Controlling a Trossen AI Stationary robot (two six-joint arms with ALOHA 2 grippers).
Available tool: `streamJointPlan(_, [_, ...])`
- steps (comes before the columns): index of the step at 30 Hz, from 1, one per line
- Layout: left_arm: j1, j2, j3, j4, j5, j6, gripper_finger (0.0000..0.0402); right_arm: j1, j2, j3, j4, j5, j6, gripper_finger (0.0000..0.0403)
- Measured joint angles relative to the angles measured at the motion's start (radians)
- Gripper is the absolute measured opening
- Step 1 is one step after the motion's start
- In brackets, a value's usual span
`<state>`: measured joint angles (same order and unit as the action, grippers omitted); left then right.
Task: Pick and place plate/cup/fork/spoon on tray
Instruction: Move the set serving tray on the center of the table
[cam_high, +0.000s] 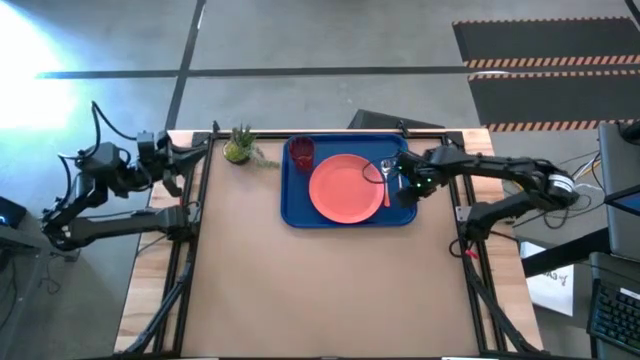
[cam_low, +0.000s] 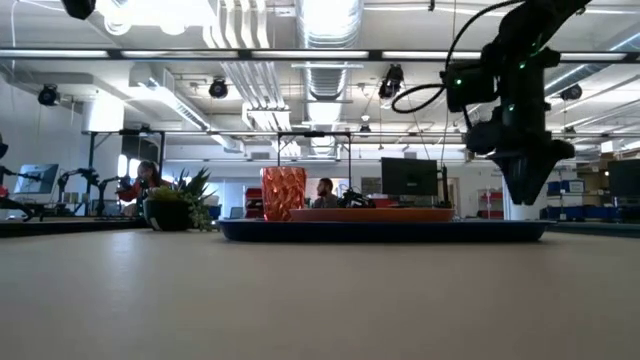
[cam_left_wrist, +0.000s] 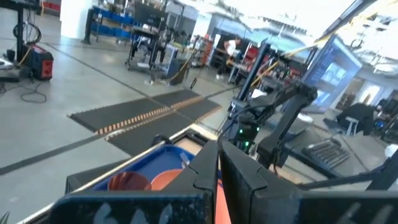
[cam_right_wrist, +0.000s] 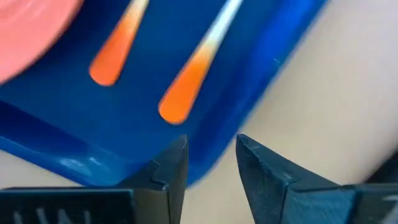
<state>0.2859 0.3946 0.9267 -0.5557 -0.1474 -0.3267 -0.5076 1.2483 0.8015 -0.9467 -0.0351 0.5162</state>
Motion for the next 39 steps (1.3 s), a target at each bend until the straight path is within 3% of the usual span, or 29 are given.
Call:
streamJointPlan(8, [0.000, 0.017, -0.001, -0.017, 0.000, 0.000, 0.0000, -0.007, 0.079, 0.004, 0.022, -0.017, -0.031, 0.0125])
streamJointPlan(13, [0.000, 0.017, -0.001, -0.016, 0.000, -0.001, 0.0000, -0.019, 0.068, 0.004, 0.017, 0.038, -0.033, 0.0129])
streamJointPlan(20, [0.000, 0.017, -0.001, -0.016, 0.001, -0.001, 0.0000, -0.069, 0.050, -0.004, 0.018, 0.028, -0.034, 0.0129])
streamJointPlan(39, [0.000, 0.027, -0.001, -0.022, 0.001, -0.006, 0.0000, -0.081, 0.193, -0.016, 0.091, 0.003, -0.059, 0.0120])
